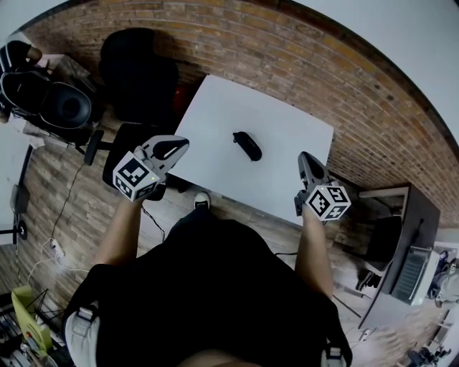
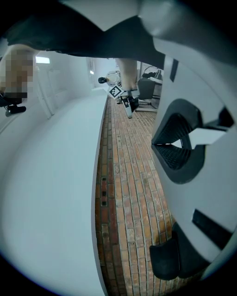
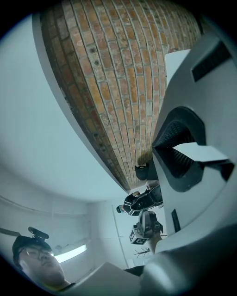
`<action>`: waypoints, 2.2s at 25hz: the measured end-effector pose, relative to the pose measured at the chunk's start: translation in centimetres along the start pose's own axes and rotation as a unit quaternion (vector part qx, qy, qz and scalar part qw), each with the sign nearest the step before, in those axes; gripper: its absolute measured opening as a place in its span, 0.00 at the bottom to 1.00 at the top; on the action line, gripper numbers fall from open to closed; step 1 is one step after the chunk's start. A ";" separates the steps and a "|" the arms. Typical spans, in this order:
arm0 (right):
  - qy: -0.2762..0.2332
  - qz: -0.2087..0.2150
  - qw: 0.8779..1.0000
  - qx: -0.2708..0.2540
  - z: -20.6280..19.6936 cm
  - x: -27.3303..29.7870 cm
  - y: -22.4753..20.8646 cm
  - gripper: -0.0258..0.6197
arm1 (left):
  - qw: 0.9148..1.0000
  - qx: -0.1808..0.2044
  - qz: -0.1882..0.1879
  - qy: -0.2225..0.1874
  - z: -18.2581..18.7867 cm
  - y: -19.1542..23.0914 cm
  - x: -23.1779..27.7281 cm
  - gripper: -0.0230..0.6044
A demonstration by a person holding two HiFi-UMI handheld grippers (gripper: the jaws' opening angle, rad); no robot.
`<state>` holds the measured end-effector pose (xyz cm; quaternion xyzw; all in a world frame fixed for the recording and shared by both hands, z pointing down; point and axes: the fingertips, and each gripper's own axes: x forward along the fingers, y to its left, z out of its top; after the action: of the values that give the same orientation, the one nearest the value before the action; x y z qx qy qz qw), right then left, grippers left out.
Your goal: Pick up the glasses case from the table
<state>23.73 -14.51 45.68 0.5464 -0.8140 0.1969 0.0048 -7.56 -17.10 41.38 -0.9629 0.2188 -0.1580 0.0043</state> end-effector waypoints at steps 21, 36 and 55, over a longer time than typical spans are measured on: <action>0.025 -0.012 1.000 -0.006 -1.1 3.7 -0.3 0.06 | 1.000 -0.008 -0.014 0.005 -1.2 3.2 0.8 0.06; 0.059 -0.009 0.998 0.002 -3.5 7.4 -0.6 0.06 | 1.000 -0.017 -0.013 0.015 -2.8 6.0 1.2 0.05; 0.127 0.003 0.992 0.011 -8.4 12.5 -1.4 0.06 | 0.999 -0.026 -0.008 0.025 -4.7 9.9 1.8 0.05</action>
<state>18.18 -23.35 56.70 0.5147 -0.8063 0.2734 0.1016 -11.61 -26.57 45.66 -0.9601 0.2150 -0.1767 -0.0272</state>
